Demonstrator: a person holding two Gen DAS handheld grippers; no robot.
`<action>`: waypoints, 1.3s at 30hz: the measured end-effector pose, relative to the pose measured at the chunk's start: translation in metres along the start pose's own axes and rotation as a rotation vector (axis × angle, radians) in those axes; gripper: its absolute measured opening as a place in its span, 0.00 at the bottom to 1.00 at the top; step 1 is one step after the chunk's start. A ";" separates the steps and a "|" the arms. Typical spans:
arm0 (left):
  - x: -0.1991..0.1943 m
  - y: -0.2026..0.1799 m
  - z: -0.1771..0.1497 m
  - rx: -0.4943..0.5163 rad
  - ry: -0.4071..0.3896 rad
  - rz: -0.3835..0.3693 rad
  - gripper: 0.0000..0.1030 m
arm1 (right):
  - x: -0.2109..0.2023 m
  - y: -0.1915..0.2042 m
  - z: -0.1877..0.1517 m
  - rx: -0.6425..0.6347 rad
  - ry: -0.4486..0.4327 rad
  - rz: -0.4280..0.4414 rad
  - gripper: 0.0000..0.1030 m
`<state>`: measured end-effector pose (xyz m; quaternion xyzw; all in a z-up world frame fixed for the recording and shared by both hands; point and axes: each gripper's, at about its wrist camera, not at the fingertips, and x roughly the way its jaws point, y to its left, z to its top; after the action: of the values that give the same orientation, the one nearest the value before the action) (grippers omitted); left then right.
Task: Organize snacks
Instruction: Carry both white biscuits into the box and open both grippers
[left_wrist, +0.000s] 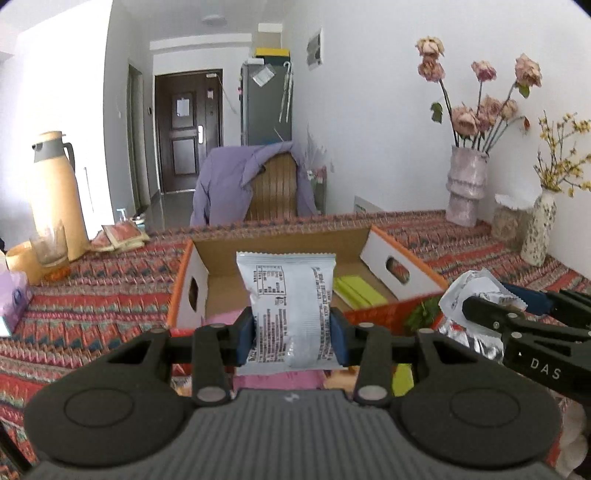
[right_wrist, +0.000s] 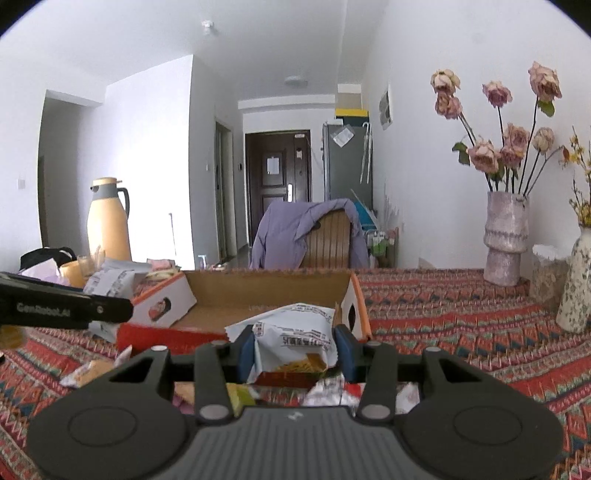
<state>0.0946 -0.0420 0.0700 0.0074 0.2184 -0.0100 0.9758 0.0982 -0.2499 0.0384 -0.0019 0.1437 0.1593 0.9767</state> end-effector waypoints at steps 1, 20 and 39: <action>0.001 0.001 0.004 0.000 -0.007 0.004 0.41 | 0.002 0.000 0.004 -0.002 -0.009 -0.001 0.43; 0.086 0.018 0.061 -0.015 0.048 0.119 0.41 | 0.113 0.005 0.062 0.016 0.086 -0.012 0.43; 0.153 0.034 0.021 -0.068 0.231 0.138 0.42 | 0.181 0.010 0.019 0.015 0.303 -0.052 0.47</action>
<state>0.2424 -0.0110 0.0239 -0.0095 0.3285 0.0655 0.9422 0.2649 -0.1830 0.0060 -0.0221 0.2906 0.1308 0.9476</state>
